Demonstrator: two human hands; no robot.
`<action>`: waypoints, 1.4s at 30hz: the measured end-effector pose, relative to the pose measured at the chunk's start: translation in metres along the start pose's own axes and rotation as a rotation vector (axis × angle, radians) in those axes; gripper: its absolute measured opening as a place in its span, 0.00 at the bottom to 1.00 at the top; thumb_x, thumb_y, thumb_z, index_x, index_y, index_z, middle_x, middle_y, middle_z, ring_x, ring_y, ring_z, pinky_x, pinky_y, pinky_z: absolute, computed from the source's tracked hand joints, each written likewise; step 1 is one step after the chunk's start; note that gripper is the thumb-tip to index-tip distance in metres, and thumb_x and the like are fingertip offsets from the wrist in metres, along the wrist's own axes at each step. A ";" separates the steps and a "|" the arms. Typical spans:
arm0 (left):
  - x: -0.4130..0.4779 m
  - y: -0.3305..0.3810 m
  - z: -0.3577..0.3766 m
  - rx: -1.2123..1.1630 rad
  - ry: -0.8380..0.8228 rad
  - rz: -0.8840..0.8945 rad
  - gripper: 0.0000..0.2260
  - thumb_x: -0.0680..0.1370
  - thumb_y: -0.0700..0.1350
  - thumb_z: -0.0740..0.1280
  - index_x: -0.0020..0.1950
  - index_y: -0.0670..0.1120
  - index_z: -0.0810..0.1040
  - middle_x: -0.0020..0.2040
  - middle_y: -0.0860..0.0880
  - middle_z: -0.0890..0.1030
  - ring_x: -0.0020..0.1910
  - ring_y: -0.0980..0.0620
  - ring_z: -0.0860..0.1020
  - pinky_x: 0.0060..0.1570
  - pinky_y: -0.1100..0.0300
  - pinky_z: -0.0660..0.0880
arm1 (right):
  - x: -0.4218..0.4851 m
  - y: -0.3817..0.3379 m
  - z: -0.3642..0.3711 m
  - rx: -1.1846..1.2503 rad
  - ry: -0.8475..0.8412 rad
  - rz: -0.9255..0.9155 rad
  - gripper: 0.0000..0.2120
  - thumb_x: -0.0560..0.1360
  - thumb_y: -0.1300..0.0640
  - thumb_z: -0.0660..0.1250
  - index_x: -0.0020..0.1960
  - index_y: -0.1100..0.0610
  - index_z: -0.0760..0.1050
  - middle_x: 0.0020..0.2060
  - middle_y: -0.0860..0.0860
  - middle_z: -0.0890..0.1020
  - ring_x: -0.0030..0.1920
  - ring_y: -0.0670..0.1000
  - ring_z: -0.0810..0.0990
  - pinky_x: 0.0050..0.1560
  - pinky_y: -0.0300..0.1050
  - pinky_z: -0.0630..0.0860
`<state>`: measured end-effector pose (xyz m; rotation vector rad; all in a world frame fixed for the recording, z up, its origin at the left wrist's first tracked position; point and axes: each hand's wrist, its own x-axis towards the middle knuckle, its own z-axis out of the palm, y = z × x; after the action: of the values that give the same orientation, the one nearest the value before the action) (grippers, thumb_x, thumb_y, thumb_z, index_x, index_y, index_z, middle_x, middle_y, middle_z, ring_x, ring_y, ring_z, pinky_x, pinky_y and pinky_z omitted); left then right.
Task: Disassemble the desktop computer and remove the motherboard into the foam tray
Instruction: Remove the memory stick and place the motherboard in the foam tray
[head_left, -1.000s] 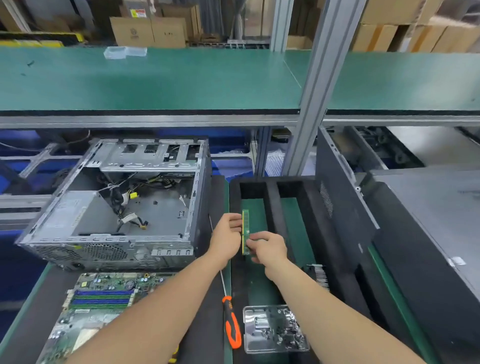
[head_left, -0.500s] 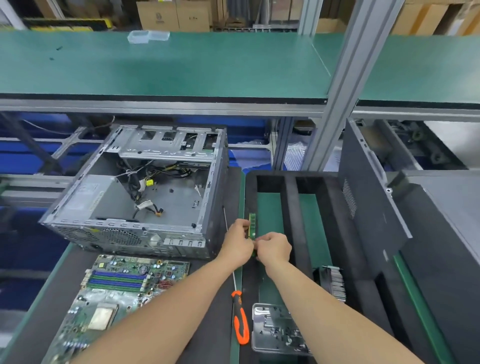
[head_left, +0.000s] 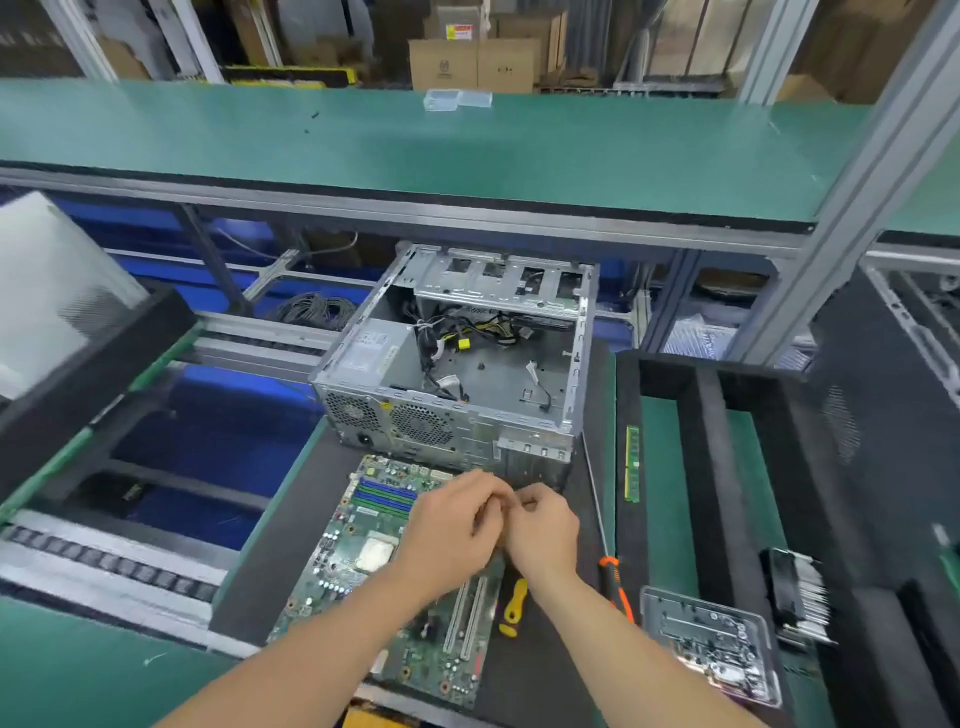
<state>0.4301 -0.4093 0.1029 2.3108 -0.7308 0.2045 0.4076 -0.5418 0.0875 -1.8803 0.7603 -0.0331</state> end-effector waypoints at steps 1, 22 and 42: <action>-0.007 -0.018 -0.013 0.033 0.034 -0.056 0.09 0.79 0.47 0.61 0.52 0.58 0.79 0.46 0.63 0.80 0.44 0.65 0.76 0.44 0.67 0.74 | -0.007 -0.004 0.013 -0.018 -0.015 -0.022 0.04 0.77 0.53 0.68 0.45 0.52 0.80 0.40 0.46 0.83 0.42 0.48 0.79 0.39 0.44 0.69; -0.028 -0.154 -0.053 -0.101 0.158 -0.684 0.04 0.80 0.46 0.71 0.48 0.51 0.77 0.53 0.51 0.74 0.50 0.50 0.73 0.58 0.48 0.64 | -0.032 -0.003 0.117 -0.368 0.378 -0.166 0.08 0.74 0.48 0.76 0.46 0.52 0.81 0.48 0.47 0.74 0.49 0.53 0.76 0.55 0.51 0.73; -0.056 -0.158 -0.049 0.284 -0.071 -0.270 0.28 0.79 0.59 0.66 0.78 0.55 0.65 0.76 0.50 0.67 0.73 0.50 0.69 0.69 0.47 0.63 | -0.076 0.024 0.128 -0.710 0.132 -0.487 0.27 0.69 0.33 0.63 0.60 0.48 0.72 0.77 0.52 0.60 0.74 0.54 0.57 0.75 0.58 0.64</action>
<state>0.4737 -0.2573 0.0298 2.6697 -0.4384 0.1079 0.3811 -0.4030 0.0344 -2.7325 0.3983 -0.2206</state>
